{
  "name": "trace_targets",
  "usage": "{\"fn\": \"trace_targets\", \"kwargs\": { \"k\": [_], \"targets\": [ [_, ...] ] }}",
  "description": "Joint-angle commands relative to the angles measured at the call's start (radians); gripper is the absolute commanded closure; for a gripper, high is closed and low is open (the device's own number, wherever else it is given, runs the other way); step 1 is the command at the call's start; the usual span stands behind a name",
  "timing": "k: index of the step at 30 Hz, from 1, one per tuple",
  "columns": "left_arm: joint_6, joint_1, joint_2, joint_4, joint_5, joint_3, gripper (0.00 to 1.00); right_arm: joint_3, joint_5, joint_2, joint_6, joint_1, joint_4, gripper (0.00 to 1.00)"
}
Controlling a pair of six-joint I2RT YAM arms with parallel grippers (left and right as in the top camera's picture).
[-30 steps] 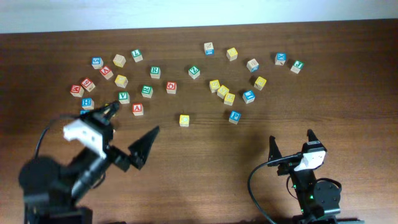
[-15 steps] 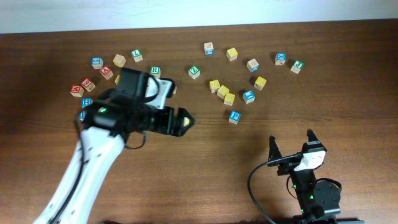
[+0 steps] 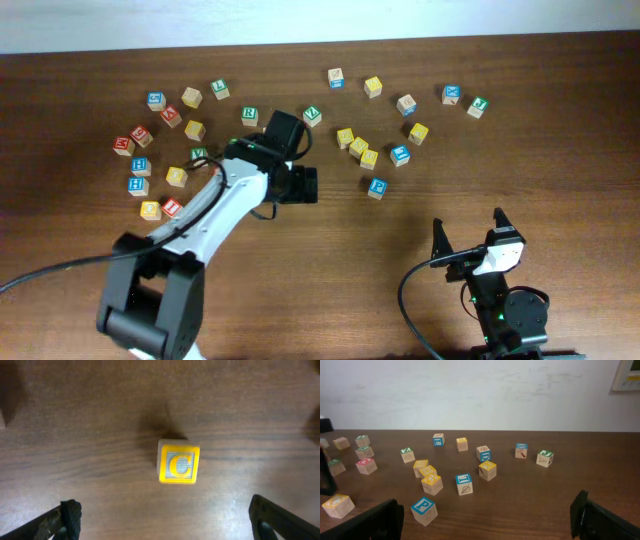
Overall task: Spell out CVPR
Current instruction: 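Lower the left gripper and grasp the yellow C block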
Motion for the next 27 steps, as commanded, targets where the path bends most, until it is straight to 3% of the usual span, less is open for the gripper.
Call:
{"fn": "trace_targets", "kwargs": {
  "k": [1,8,12,14,16,27],
  "targets": [
    [-0.031,-0.044,0.062,0.041,-0.045,0.015,0.06,-0.005,0.005,-0.008,0.010,-0.002,-0.006,0.02],
    [-0.031,-0.060,0.155,0.101,-0.117,0.015,0.13,-0.005,0.005,-0.008,0.010,-0.002,-0.006,0.02],
    [-0.031,-0.056,0.160,0.143,-0.123,0.015,0.37,-0.005,0.005,-0.008,0.010,-0.002,-0.006,0.02],
    [-0.031,-0.056,0.160,0.158,-0.136,0.015,0.38,-0.005,0.005,-0.008,0.010,-0.002,-0.006,0.02],
    [-0.031,-0.056,0.160,0.156,-0.136,0.015,0.47,-0.005,0.005,-0.008,0.010,-0.002,-0.006,0.02],
    [-0.031,-0.056,0.203,0.157,-0.138,0.014,0.56,-0.005,0.005,-0.008,0.010,-0.002,-0.006,0.02]
  ]
}}
